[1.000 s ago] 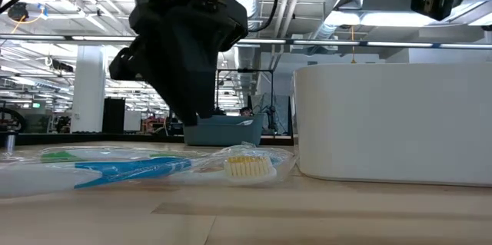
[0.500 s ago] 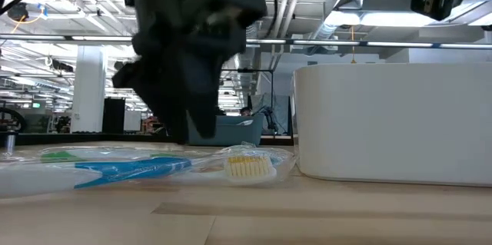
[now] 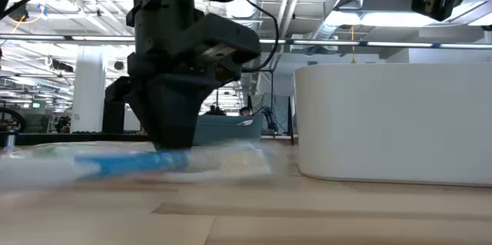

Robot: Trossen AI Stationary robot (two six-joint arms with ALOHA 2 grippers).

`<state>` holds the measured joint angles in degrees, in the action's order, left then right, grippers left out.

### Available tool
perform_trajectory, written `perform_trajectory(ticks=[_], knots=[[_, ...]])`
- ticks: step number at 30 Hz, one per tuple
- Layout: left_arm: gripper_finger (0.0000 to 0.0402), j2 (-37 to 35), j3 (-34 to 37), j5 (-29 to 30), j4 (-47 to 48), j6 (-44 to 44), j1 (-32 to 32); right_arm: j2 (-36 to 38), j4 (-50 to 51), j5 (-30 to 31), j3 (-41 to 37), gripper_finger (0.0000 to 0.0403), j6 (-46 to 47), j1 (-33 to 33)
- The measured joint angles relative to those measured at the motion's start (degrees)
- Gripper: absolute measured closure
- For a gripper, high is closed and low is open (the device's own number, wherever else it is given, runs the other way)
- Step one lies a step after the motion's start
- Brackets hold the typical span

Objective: Pick & Place Toothbrushes
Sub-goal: Put the green toothbrush into the bottom white bin

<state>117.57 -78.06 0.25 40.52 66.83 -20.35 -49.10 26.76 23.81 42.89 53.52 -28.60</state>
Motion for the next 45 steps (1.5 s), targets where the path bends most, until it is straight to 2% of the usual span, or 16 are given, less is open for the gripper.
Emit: perform_trajectory(ticks=[4,11,15,18,22,26,31,35,40,45], knots=[[0.0390,-2.72,0.44,2.05,1.50,-5.16,0.90,0.00,0.15,0.02,0.00,0.0403,-0.11,0.00],[0.0396,-12.93,0.28,8.05,7.90,-5.29,1.39,-0.01,0.21,0.09,0.00,0.0403,-1.04,0.02],[0.0397,-19.99,0.17,8.24,11.50,-4.50,1.41,-0.01,0.36,0.20,-0.02,0.0403,-2.06,0.02],[0.0398,-24.81,0.20,6.25,16.13,-1.37,0.05,0.00,0.31,0.23,-0.02,0.0403,-2.76,0.02],[0.0398,-30.51,0.17,4.98,23.14,2.47,-5.21,-0.02,0.31,0.23,-0.02,0.0403,-4.42,0.22],[0.0398,-34.35,0.14,6.02,24.79,3.66,-12.51,0.00,0.08,0.24,-0.02,0.0403,-5.49,0.99],[0.0398,-34.28,0.15,7.48,31.32,10.11,-20.24,0.00,-0.37,0.24,-0.02,0.0403,-5.53,2.46],[0.0398,-32.35,0.16,8.83,35.11,10.57,-24.28,0.00,-0.59,0.26,-0.02,0.0403,-5.55,4.25],[0.0396,-31.95,3.49,10.23,33.31,12.11,-27.88,0.00,-0.72,0.24,-0.02,0.0403,-8.92,6.62],[0.0396,-33.92,11.02,11.67,25.65,18.36,-34.35,-0.17,-3.29,0.27,-0.04,0.0403,-7.12,9.06]])
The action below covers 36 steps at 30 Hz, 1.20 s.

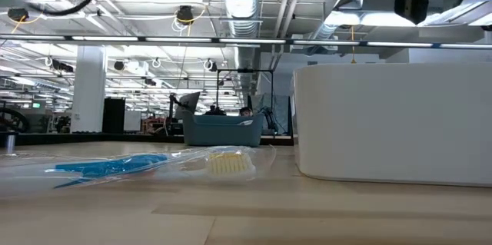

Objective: Pick & Place Toothbrushes
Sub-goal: Put the green toothbrush into the bottom white bin

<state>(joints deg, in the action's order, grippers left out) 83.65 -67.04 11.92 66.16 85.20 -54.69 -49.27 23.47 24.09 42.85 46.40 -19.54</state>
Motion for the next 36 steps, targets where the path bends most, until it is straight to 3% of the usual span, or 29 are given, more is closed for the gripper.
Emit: perform_trajectory(ticks=[7,14,23,28,36], knots=[[0.0396,-5.08,12.40,0.91,-9.69,6.99,-9.14,-1.65,-6.28,0.01,0.00,0.0403,-0.02,3.61],[0.0396,-9.27,22.00,2.14,-20.58,8.22,-10.91,-3.28,-6.11,-0.03,-0.09,0.0403,1.65,4.38],[0.0395,-9.72,25.62,4.39,-26.43,8.10,-10.82,-5.53,-6.15,-0.03,0.00,0.0403,1.50,4.43],[0.0388,-9.72,28.90,0.94,-29.39,8.14,-10.82,-6.22,-6.61,-0.01,-0.02,0.0403,1.68,4.77],[0.0345,-9.72,29.95,0.48,-30.22,7.59,-10.82,-6.13,-6.59,-0.05,0.04,0.0403,2.31,4.72]])
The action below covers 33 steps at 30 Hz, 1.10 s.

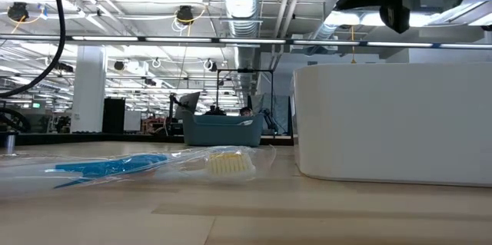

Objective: Pick & Place Toothbrushes
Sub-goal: Put the green toothbrush into the bottom white bin, then put the blue toothbrush into the top white bin

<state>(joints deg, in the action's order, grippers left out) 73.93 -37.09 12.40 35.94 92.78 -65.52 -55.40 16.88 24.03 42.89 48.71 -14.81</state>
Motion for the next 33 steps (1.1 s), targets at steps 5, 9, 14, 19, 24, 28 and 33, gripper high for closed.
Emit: perform_trajectory(ticks=[5,9,14,19,24,28,33], knots=[[0.0308,-0.19,0.02,-0.03,-2.48,-1.32,0.00,0.00,-0.65,-0.01,0.00,0.0403,0.69,-0.17],[0.0277,-1.78,0.01,-0.15,-3.01,-1.24,0.00,0.00,-1.15,-0.02,0.00,0.0403,0.83,-0.17],[0.0257,-5.65,0.01,1.45,-3.01,-0.87,0.00,0.00,-1.19,-0.13,0.00,0.0403,0.83,-0.17],[0.0256,-8.98,0.01,2.19,-3.03,-0.85,0.00,0.00,-1.26,-0.15,0.00,0.0403,0.83,-0.17],[0.0263,-11.76,0.01,4.05,-3.08,-0.83,0.00,0.00,-2.50,-0.15,0.00,0.0403,0.77,-0.17],[0.0269,-14.34,0.01,8.52,-3.20,-0.82,0.00,0.00,-3.49,-0.15,0.00,0.0403,0.44,-0.17],[0.0275,-18.37,0.01,15.65,-3.61,-0.84,0.00,0.00,-8.17,-0.15,0.00,0.0403,-0.20,-0.17]])
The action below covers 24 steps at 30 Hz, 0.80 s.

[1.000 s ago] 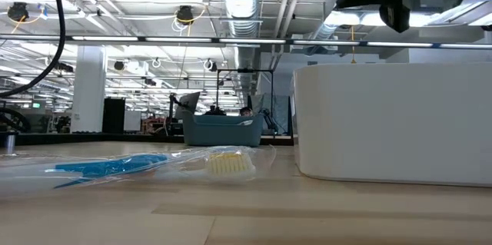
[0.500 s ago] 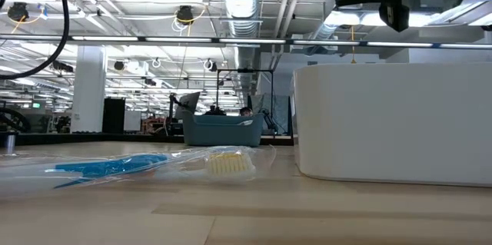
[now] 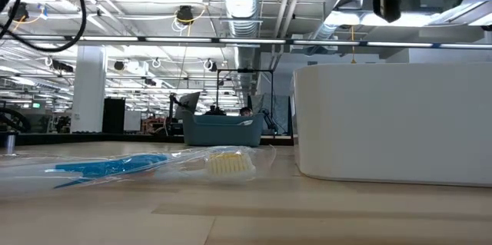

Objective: Pick & Place Toothbrushes
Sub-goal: Put the blue toothbrush into the top white bin

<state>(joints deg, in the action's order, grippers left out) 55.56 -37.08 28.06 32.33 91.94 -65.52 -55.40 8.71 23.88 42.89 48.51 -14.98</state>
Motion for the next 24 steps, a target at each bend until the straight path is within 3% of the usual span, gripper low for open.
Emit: perform_trajectory(ticks=[7,13,17,20,24], knots=[[0.0278,-6.00,0.00,13.36,-0.37,-3.55,0.02,-0.06,-14.54,-0.04,0.20,0.0403,-9.65,0.02],[0.0278,-10.30,0.00,28.96,-0.42,-7.59,0.02,-1.30,-14.54,-0.21,4.65,0.0403,-11.94,0.04],[0.0278,-12.30,-0.02,37.00,-0.62,-7.71,0.02,-4.44,-14.47,-4.75,8.97,0.0403,-13.83,0.04],[0.0278,-13.24,-0.04,36.50,-3.46,-12.05,1.23,-8.26,-11.35,-9.12,13.53,0.0403,-13.98,0.06],[0.0283,-12.53,-0.04,28.80,-16.83,-27.99,6.60,-13.82,-1.90,-14.08,22.04,0.0403,-14.00,0.39]])
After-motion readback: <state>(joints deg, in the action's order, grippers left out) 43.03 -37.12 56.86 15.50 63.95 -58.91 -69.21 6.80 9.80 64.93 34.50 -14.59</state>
